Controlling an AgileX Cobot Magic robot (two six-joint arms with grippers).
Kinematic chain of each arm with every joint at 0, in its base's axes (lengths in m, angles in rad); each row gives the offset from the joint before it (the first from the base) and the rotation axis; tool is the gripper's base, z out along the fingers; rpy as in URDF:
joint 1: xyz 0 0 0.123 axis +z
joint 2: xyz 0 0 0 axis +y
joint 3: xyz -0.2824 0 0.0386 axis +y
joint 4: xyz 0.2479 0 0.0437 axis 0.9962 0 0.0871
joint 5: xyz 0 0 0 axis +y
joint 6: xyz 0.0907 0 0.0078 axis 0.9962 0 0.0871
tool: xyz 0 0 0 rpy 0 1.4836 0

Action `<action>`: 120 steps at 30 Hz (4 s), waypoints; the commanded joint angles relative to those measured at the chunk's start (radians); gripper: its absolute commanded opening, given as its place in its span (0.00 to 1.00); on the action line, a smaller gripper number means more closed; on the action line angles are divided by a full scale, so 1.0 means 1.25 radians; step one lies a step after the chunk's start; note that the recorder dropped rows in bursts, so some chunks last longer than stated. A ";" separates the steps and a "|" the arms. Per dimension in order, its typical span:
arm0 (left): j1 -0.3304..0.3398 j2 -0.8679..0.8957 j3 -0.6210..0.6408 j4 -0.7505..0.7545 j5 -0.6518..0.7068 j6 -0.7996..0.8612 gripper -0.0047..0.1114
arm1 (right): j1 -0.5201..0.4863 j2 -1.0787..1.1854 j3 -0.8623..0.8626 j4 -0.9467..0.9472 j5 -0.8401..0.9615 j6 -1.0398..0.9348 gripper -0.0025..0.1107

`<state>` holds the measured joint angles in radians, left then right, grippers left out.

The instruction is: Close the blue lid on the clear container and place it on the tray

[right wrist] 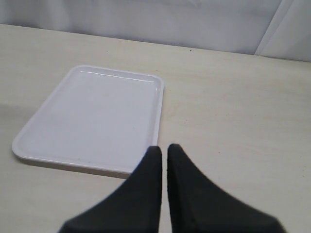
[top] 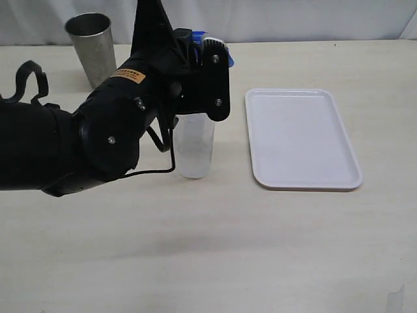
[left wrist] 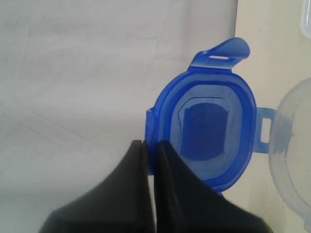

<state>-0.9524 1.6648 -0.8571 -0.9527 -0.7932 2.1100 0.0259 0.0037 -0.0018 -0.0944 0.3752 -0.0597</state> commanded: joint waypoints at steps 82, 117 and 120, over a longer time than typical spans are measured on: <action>-0.095 -0.017 0.053 -0.126 -0.087 0.025 0.04 | -0.002 -0.003 0.001 0.005 -0.003 0.003 0.06; -0.114 -0.017 0.053 -0.218 0.016 0.025 0.04 | -0.002 -0.003 0.001 0.005 -0.003 0.003 0.06; -0.114 -0.017 0.053 -0.244 0.045 0.025 0.04 | -0.002 -0.003 0.001 0.005 -0.003 0.003 0.06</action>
<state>-1.0924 1.6529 -0.7940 -1.2285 -0.7662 2.1118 0.0259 0.0037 -0.0018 -0.0944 0.3752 -0.0597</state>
